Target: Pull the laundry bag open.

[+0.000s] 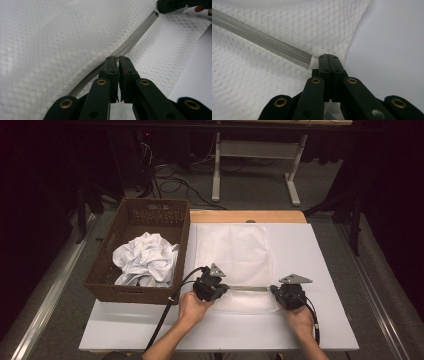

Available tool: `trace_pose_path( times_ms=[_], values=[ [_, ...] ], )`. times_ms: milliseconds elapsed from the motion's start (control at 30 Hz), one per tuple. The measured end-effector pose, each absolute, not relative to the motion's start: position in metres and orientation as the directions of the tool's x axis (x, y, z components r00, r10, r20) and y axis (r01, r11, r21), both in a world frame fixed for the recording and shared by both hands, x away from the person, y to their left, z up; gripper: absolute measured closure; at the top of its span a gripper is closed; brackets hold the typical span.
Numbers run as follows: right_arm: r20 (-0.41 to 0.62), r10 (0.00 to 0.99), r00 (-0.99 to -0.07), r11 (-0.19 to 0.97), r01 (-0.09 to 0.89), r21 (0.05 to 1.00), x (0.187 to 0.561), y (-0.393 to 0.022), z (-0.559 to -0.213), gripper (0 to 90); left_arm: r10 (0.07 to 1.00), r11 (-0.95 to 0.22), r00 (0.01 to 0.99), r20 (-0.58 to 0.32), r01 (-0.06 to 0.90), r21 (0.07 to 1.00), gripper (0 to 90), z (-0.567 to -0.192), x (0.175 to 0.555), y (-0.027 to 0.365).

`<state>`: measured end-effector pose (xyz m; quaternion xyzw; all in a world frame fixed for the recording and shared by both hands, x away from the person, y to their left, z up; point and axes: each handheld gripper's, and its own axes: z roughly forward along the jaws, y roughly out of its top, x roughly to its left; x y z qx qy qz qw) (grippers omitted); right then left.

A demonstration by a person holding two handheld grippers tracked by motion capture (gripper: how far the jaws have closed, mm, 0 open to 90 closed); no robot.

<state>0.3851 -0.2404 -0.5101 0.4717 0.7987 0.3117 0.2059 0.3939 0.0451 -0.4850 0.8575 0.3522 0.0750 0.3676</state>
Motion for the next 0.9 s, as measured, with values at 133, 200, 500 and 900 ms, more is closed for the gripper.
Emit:
trace_pose_path(
  times_ms=[133, 200, 500, 900],
  values=[
    [-0.039, 0.88, -0.473, 0.365, 0.622, 0.692, 0.385, -0.24, -0.51, 90.0, 0.668, -0.481, 0.734, -0.126, 0.554, 0.679, 86.3, -0.485, 0.392, 0.049],
    [-0.037, 0.881, -0.471, 0.363, 0.624, 0.692, 0.385, -0.24, -0.51, 90.0, 0.669, -0.486, 0.733, -0.121, 0.554, 0.676, 86.3, -0.486, 0.392, 0.05],
    [-0.04, 0.88, -0.473, 0.366, 0.622, 0.692, 0.385, -0.24, -0.51, 90.0, 0.679, -0.486, 0.726, -0.105, 0.553, 0.677, 86.3, -0.485, 0.391, 0.056],
    [-0.049, 0.877, -0.478, 0.376, 0.619, 0.689, 0.385, -0.24, -0.51, 90.0, 0.696, -0.467, 0.709, -0.11, 0.564, 0.681, 86.3, -0.483, 0.388, 0.067]
  ],
)
